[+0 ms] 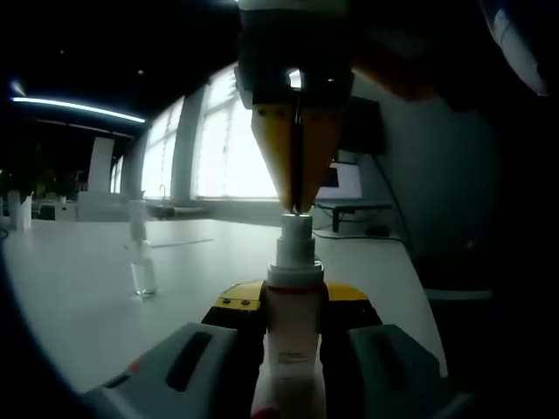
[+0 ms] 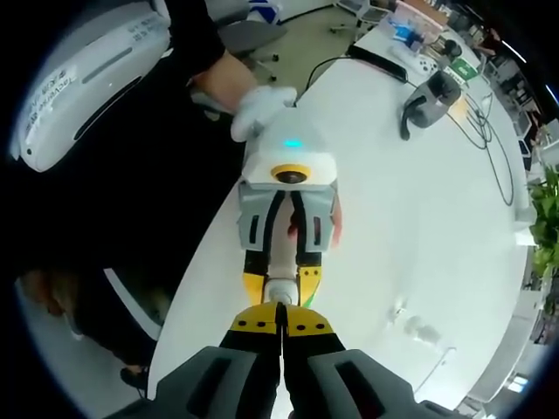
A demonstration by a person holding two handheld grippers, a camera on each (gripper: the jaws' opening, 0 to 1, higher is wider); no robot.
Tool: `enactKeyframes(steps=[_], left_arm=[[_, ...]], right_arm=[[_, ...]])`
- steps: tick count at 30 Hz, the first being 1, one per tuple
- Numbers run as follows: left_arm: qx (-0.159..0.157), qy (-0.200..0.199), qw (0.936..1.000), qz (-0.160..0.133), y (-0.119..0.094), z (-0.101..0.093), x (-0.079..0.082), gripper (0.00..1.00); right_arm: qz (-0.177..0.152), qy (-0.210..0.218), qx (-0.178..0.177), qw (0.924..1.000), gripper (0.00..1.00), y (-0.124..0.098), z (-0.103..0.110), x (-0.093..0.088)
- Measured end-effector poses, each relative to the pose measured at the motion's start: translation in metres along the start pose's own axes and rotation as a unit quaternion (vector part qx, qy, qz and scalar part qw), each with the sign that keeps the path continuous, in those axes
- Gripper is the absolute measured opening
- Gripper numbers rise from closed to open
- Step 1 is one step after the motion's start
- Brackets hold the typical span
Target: Clamp pump bottle remove cover press pump head put on cover
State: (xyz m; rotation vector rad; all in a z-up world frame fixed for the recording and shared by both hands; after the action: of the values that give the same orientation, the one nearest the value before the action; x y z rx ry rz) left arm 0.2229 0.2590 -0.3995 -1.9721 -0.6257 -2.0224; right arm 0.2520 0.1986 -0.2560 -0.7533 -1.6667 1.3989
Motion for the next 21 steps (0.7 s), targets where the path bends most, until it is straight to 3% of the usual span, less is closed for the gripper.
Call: enactKeyframes(steps=[14, 21], left_arm=[[0.0, 0.001, 1.0, 0.0, 0.0, 0.0001, -0.0001, 0.14], [0.0, 0.001, 1.0, 0.0, 0.0, -0.0002, -0.0001, 0.14]], right_arm=[[0.023, -0.01, 0.003, 0.9997, 0.0, 0.0075, 0.0004, 0.0037], [0.011, 0.008, 0.001, 0.9999, 0.0, 0.0023, -0.001, 0.0006]])
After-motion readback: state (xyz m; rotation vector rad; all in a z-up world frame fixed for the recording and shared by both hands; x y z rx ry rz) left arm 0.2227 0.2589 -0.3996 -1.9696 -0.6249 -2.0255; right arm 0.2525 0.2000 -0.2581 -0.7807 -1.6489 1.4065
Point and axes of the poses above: the point that each gripper's makers call its tool centre point, and the gripper's own axes: y roughly forward along the fingers, z roughly to its left, x roughly out of its top, the point moved 10 cm from there along -y, roughly backward along the fingers, and after that the axes turned 4 degrees about -z, right-handed, at the moved point
